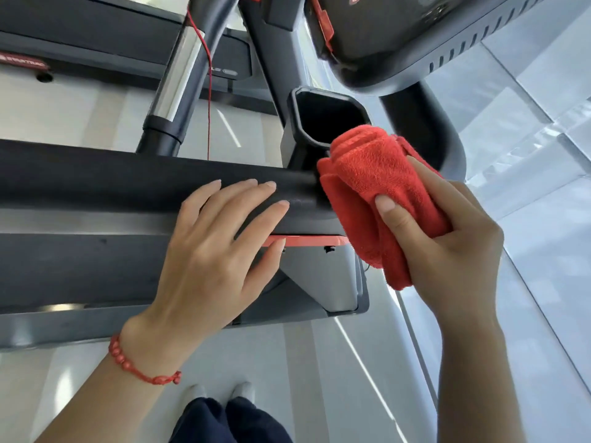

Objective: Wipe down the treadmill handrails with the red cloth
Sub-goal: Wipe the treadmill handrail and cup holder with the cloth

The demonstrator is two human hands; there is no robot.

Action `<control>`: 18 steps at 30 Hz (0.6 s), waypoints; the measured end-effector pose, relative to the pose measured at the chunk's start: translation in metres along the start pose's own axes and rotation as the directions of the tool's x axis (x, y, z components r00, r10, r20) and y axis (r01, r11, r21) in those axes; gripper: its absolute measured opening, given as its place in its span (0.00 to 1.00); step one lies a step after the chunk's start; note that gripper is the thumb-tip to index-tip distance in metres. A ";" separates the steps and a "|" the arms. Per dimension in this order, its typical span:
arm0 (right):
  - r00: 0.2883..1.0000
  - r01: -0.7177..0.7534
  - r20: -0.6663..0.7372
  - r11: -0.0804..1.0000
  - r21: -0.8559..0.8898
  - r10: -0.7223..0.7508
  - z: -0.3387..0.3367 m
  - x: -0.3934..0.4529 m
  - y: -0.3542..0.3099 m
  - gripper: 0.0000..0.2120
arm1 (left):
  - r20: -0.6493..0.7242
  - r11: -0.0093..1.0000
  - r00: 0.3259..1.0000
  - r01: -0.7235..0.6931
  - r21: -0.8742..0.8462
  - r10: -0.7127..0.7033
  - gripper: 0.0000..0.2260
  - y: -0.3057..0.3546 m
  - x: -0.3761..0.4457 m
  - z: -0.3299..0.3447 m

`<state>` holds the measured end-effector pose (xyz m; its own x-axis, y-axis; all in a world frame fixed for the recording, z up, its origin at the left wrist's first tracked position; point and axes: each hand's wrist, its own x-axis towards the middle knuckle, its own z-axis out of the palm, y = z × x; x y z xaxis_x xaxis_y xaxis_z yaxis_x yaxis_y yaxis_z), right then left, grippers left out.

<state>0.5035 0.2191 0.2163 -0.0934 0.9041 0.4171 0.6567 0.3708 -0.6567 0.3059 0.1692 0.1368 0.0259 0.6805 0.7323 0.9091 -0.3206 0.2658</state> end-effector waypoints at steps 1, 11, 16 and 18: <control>1.000 -0.013 -0.012 1.000 0.006 0.013 0.000 -0.009 0.001 0.22 | 0.004 1.000 1.000 0.005 -0.006 -0.005 0.12 0.003 -0.006 -0.001; 0.996 -0.049 0.082 0.994 0.102 0.040 -0.004 -0.079 0.021 0.25 | 0.039 0.991 0.993 0.106 0.083 -0.110 0.12 0.049 -0.074 -0.019; 0.985 -0.016 0.171 0.992 0.127 -0.006 -0.005 -0.109 0.042 0.25 | 0.045 0.962 0.973 0.219 0.162 -0.228 0.13 0.083 -0.114 -0.024; 0.974 -0.010 0.224 0.989 0.149 -0.024 -0.005 -0.120 0.050 0.25 | 0.044 0.942 0.957 0.275 0.191 -0.288 0.13 0.095 -0.131 -0.028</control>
<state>0.5509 0.1279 0.1364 -0.2741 0.9197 0.2811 0.5388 0.3890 -0.7472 0.3773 0.0311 0.0837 -0.2186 0.7720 0.5968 0.9434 0.0108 0.3315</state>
